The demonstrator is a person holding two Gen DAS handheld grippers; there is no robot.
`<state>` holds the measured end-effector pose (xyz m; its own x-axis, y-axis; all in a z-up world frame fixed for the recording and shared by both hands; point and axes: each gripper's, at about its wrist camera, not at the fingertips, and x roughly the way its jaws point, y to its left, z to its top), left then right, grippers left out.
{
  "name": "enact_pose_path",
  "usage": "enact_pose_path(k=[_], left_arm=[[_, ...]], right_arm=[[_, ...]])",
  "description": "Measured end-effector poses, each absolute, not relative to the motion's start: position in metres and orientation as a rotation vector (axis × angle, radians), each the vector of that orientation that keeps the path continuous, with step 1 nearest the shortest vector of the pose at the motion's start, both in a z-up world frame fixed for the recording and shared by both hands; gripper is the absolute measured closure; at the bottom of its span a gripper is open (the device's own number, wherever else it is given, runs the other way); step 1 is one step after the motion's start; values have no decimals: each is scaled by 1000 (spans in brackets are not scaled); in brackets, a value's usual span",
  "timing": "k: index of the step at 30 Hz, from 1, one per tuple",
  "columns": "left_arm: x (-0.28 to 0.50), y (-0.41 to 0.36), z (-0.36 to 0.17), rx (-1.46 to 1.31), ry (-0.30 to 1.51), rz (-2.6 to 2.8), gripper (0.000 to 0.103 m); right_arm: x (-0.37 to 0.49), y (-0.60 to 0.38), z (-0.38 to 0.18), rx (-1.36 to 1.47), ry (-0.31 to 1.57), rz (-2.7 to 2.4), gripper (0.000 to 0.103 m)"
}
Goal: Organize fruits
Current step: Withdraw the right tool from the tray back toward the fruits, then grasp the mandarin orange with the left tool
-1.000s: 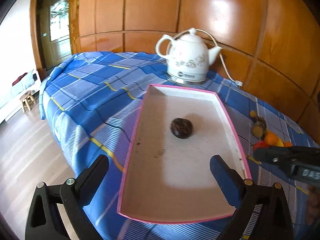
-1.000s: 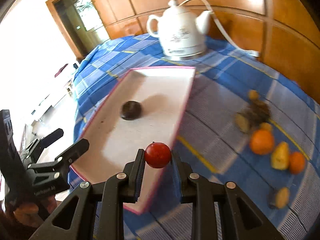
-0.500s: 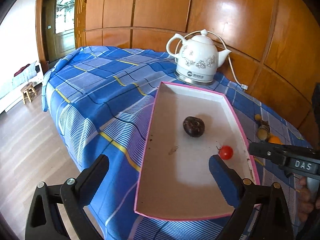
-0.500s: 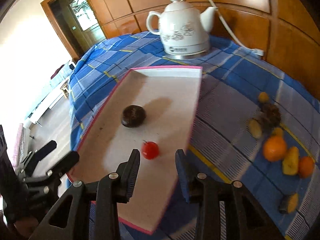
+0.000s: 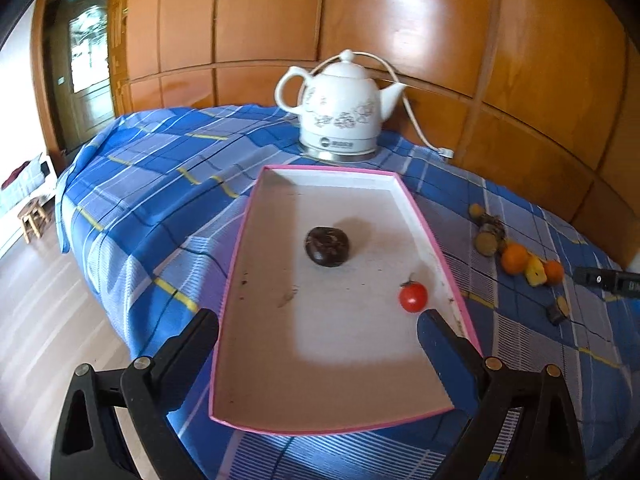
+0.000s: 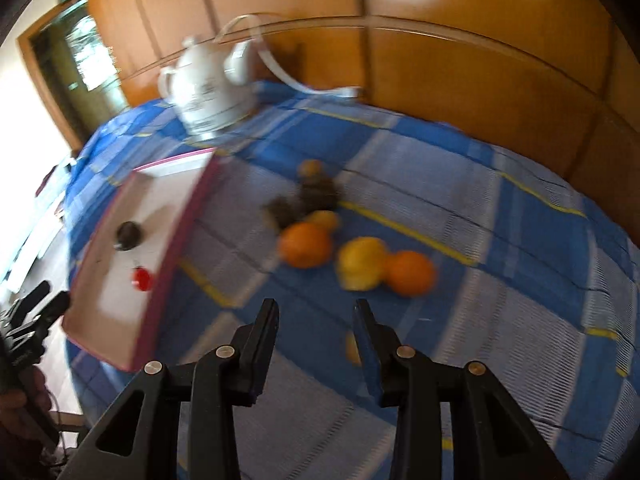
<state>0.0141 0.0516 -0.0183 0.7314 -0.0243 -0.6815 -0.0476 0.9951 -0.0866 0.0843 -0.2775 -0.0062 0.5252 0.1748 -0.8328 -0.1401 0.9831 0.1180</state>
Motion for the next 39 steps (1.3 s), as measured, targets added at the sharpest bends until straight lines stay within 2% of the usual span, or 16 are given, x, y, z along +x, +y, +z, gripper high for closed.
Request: enact_pose_path(k=[6, 11, 16, 18, 22, 26, 36, 39], left_arm=[[20, 30, -11, -53, 751, -45, 4], [31, 8, -9, -20, 780, -107, 16], [43, -12, -5, -1, 798, -152, 21], [48, -23, -3, 9, 807, -188, 26], [63, -47, -4, -20, 871, -292, 44], [81, -74, -7, -58, 930, -367, 54], [134, -131, -38, -210, 1081, -409, 54], [145, -139, -45, -262, 1087, -385, 48]], right_arm=[[83, -323, -12, 92, 992, 93, 64], [84, -349, -25, 184, 1009, 33, 63], [84, -354, -22, 205, 1008, 20, 63], [84, -356, -23, 221, 1013, 19, 63], [85, -361, -20, 257, 1012, 15, 63], [85, -364, -17, 285, 1004, 13, 63], [86, -372, -15, 351, 1015, -2, 63], [87, -369, -14, 338, 1017, 6, 62]])
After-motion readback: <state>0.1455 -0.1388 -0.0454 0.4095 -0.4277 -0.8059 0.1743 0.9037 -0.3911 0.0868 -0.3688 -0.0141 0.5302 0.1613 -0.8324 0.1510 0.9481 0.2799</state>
